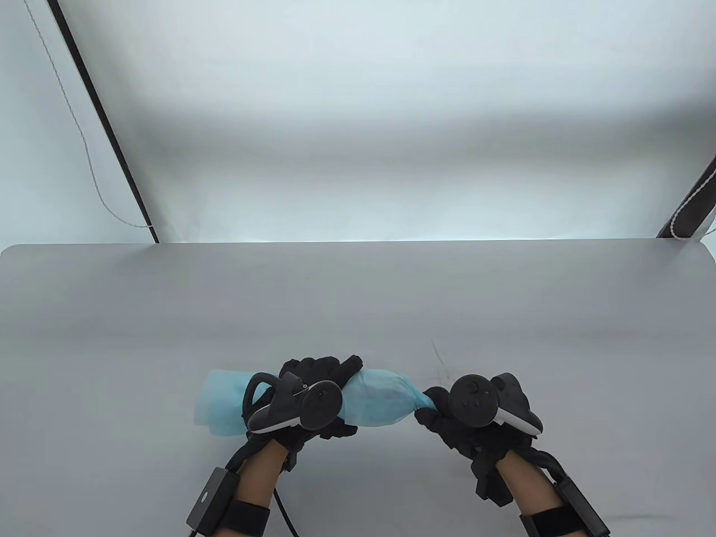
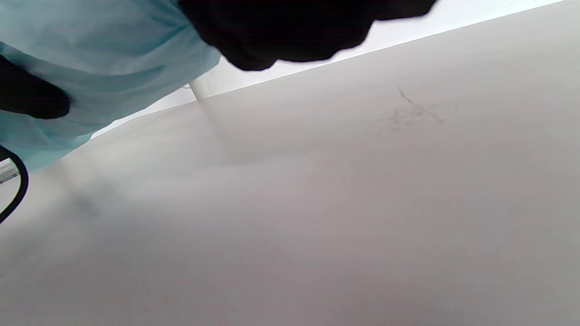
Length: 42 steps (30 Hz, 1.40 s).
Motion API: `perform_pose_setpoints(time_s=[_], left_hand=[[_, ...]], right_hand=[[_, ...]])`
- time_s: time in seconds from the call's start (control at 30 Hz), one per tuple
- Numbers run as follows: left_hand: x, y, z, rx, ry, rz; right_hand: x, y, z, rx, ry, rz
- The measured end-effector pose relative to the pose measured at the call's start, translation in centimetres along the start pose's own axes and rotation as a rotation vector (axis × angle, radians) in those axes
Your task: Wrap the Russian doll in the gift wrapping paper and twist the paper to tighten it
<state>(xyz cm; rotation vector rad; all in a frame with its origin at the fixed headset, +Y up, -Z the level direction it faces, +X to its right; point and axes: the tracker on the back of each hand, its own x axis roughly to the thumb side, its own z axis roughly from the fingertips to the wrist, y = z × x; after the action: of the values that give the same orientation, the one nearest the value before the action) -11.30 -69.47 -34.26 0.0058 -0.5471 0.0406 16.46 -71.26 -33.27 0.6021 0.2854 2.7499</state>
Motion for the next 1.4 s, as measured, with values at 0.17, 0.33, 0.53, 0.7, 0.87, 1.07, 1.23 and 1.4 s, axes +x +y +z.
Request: perform_pose_setpoints(time_s=[0.17,0.33,0.53,0.7,0.87,1.07,1.23,1.4], left_hand=[[0.0,0.4,-0.4,-0.031,-0.008,0.016],[0.5,0.5,-0.8,-0.067,-0.012,0.057],[1.0,0.0,-0.7,-0.041,0.037,0.044],[2.5,-0.5,-0.9,-0.052,0.034,-0.021],[4.7,-1.3,-1.4,-0.055,0.003,-0.102],[7.2,-1.4,-2.0,-0.066,-0.07,-0.092],[7.8,-1.0,-2.4,-0.081,-0.108,-0.048],[7.1,-0.7,-2.5,-0.094,-0.083,0.055]], right_hand=[[1.8,0.1,0.1,-0.179,-0.061,0.397],[2.0,1.2,-0.3,-0.21,-0.145,0.656],[0.4,0.2,-0.8,-0.086,-0.038,0.39],[0.7,-0.9,0.8,-0.064,-0.025,0.355],[4.1,-1.9,2.1,-0.154,-0.117,0.376],[6.6,0.1,1.2,-0.125,-0.185,0.415],[6.5,1.1,0.9,-0.112,-0.193,0.5],[6.6,1.5,0.4,-0.257,-0.23,0.648]])
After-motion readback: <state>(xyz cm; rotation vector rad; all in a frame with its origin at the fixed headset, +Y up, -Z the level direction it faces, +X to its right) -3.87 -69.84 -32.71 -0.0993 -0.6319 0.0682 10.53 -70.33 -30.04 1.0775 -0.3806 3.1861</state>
